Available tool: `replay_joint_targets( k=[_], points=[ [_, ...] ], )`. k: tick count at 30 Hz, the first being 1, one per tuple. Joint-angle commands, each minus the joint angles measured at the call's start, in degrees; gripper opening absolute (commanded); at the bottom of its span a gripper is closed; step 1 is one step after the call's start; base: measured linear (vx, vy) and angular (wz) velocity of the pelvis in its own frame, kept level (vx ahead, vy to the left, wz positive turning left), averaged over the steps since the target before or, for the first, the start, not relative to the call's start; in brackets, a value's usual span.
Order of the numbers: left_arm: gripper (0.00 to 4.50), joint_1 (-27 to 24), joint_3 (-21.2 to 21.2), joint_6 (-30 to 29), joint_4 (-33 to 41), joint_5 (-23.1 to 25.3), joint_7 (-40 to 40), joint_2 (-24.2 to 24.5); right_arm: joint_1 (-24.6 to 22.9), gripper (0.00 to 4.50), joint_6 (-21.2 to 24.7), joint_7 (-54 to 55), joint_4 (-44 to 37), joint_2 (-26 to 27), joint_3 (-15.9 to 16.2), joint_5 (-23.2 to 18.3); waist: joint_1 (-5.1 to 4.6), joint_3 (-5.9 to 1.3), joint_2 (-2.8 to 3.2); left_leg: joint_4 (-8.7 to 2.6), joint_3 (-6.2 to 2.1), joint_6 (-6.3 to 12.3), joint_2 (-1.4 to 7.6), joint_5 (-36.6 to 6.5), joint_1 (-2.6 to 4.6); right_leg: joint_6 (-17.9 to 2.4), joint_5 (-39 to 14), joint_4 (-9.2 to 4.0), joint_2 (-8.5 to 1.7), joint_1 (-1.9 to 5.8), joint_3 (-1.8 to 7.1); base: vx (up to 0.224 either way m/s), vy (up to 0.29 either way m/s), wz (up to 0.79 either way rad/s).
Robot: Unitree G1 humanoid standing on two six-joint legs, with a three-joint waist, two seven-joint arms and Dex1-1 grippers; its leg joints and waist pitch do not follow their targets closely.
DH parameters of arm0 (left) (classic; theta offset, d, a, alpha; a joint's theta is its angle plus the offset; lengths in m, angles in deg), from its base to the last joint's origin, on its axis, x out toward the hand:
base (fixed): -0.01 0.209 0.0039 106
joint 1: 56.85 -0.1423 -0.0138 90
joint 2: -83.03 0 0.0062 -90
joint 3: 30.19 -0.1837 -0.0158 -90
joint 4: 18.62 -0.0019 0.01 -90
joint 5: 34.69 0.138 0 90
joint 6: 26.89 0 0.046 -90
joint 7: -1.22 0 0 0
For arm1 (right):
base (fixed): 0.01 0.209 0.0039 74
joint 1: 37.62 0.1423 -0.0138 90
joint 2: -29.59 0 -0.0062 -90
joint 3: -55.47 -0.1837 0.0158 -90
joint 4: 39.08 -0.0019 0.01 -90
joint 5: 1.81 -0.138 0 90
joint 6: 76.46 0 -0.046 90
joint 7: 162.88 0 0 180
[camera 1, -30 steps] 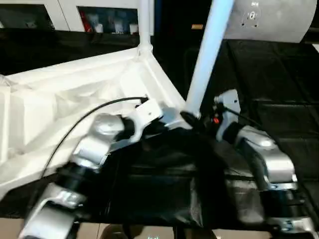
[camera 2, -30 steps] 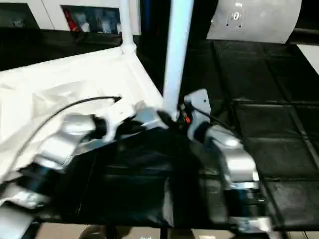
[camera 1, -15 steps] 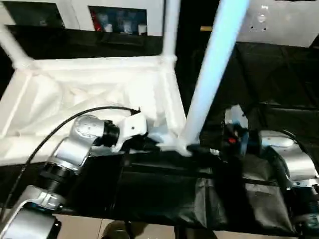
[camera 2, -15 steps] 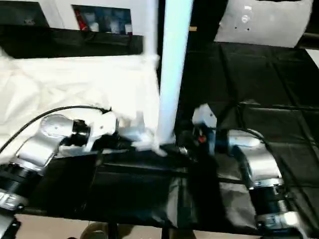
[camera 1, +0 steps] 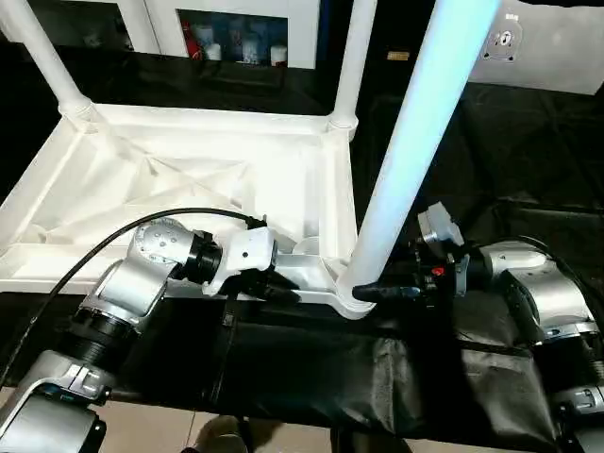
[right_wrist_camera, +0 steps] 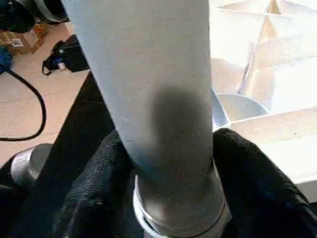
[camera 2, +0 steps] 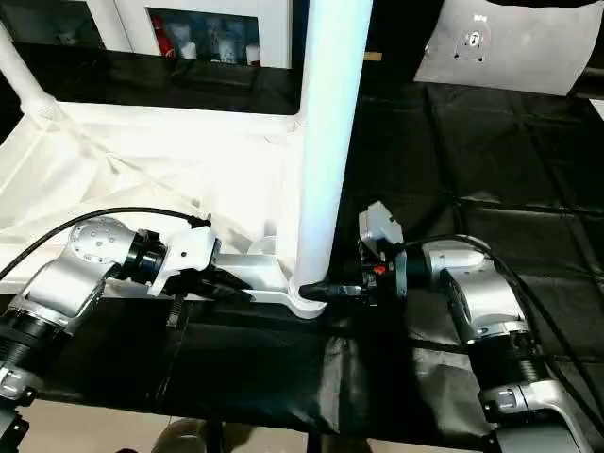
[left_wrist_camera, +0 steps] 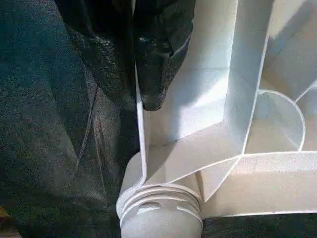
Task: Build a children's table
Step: Rotate leg to tighten
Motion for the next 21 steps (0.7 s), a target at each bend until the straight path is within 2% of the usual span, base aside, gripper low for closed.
replay_joint_targets(
  k=[1, 5, 6, 8, 9, 11, 13, 14, 15, 17, 18, 20, 21],
  points=[
    [0.00, 0.25, -1.79, 1.63, 0.46, -0.30, -3.56, 0.32, 1.05, 2.28, 0.57, -1.31, 0.34, -0.77, 0.14, -0.63, -0.20, -4.63, -0.69, -2.76, 0.24, 8.02, 1.75, -5.85, 0.92, -14.32, -11.28, -2.66, -3.49, 4.22, 2.24, 0.000, 0.000, 0.00],
    [0.00, 0.28, -1.63, 1.22, 0.15, -0.64, -3.39, 0.20, 0.50, 2.08, 2.28, -1.52, -0.91, -0.43, 0.18, -1.74, -0.20, -4.60, -0.78, -2.76, 0.26, 8.06, 1.72, -5.57, 0.92, -14.25, -11.15, -2.62, -3.42, 4.23, 2.24, 0.000, 0.000, 0.00],
    [0.00, 0.20, -1.42, 0.42, 0.41, -1.09, -2.79, -0.02, -0.04, 2.06, 4.51, -0.99, -2.34, 0.00, -0.09, -3.16, -0.19, -4.49, -0.73, -2.80, 0.26, 8.03, 1.70, -5.72, 0.89, -14.13, -11.62, -2.71, -3.43, 4.17, 2.22, 0.000, 0.000, 0.00],
    [0.00, 0.17, -1.27, -0.06, 0.61, -1.21, -2.22, -0.25, -0.39, 2.05, 5.61, -0.65, -3.22, 0.19, -0.13, -3.81, -0.15, -4.50, -0.72, -2.83, 0.25, 7.84, 1.72, -5.92, 0.95, -13.97, -12.18, -2.76, -3.43, 4.18, 2.23, 0.000, 0.000, 0.00],
    [0.00, 0.25, -0.93, -1.52, 0.99, -0.98, -0.20, -1.01, -1.54, 2.04, 7.81, 0.19, -5.68, 0.55, 0.15, -4.80, -0.08, -4.34, -0.56, -2.90, 0.22, 7.58, 1.75, -6.20, 0.94, -13.68, -12.74, -2.87, -3.43, 4.11, 2.26, 0.000, 0.000, 0.00],
    [0.00, 0.37, -0.73, -3.14, 1.26, -0.36, 2.06, -1.89, -2.61, 2.04, 8.81, 2.28, -7.72, 1.41, 0.21, -4.94, 0.06, -4.32, -0.69, -2.93, 0.25, 7.14, 1.79, -6.92, 1.06, -13.28, -14.07, -3.04, -3.46, 3.96, 2.30, 0.000, 0.000, 0.00],
    [0.00, 0.69, -0.18, -5.90, 1.67, 0.43, 5.96, -3.66, -3.59, 2.04, 10.46, 6.44, -10.17, 3.31, 0.03, -4.92, 0.15, -4.18, -0.51, -3.01, 0.25, 6.57, 1.74, -7.65, 1.09, -12.79, -15.52, -3.33, -3.49, 3.84, 2.36, 0.000, 0.000, 0.00],
    [0.00, 0.92, -0.10, -7.37, 1.93, 0.86, 7.55, -4.45, -3.85, 2.04, 10.65, 9.25, -10.87, 4.42, 0.01, -3.98, 0.05, -4.07, -0.62, -3.13, 0.09, 5.87, 1.60, -8.34, 0.96, -12.14, -17.44, -3.48, -3.55, 3.94, 2.30, 0.000, 0.000, 0.00],
    [0.00, 1.25, -0.08, -8.64, 2.16, 1.36, 9.32, -5.43, -3.98, 2.04, 11.07, 13.28, -11.29, 5.94, -0.06, -2.42, -0.23, -3.90, -0.73, -3.26, -0.05, 4.43, 1.40, -9.56, 0.96, -10.60, -21.43, -3.91, -3.61, 3.78, 2.26, 0.000, 0.000, 0.00],
    [0.00, 2.15, 0.04, -11.33, 2.27, 2.30, 13.14, -7.67, -4.01, 2.04, 12.52, 21.40, -11.78, 9.34, -0.69, 0.16, -0.43, -3.90, -0.71, -3.36, -0.20, 3.68, 1.32, -9.68, 0.89, -9.70, -22.96, -4.02, -3.61, 3.83, 2.23, 0.000, 0.000, 0.00],
    [0.00, 2.67, 0.15, -12.72, 2.21, 2.64, 15.13, -8.96, -4.15, 2.04, 13.35, 24.81, -12.37, 10.97, -0.95, 0.89, -0.91, -3.76, -0.70, -3.47, -0.26, 2.99, 1.25, -10.27, 0.85, -9.24, -23.95, -4.19, -3.50, 3.68, 2.23, 0.000, 0.000, 0.00],
    [0.00, 3.37, 0.33, -14.18, 1.92, 3.10, 17.66, -10.58, -4.53, 2.03, 14.63, 28.93, -13.51, 13.03, -1.20, 1.67, -1.31, -3.83, -0.80, -3.54, -0.46, 2.52, 1.10, -10.61, 0.72, -8.29, -25.18, -4.32, -3.62, 3.90, 2.13, 0.000, 0.000, 0.00],
    [0.00, 3.81, 0.44, -14.91, 1.59, 3.33, 19.01, -11.49, -4.76, 2.03, 15.26, 31.33, -14.17, 14.29, -1.27, 2.26, -1.54, -3.80, -0.60, -3.54, -0.36, 2.34, 1.09, -10.53, 0.73, -8.13, -24.61, -4.46, -3.43, 3.71, 2.22, 0.000, 0.000, 0.00]
  ],
)
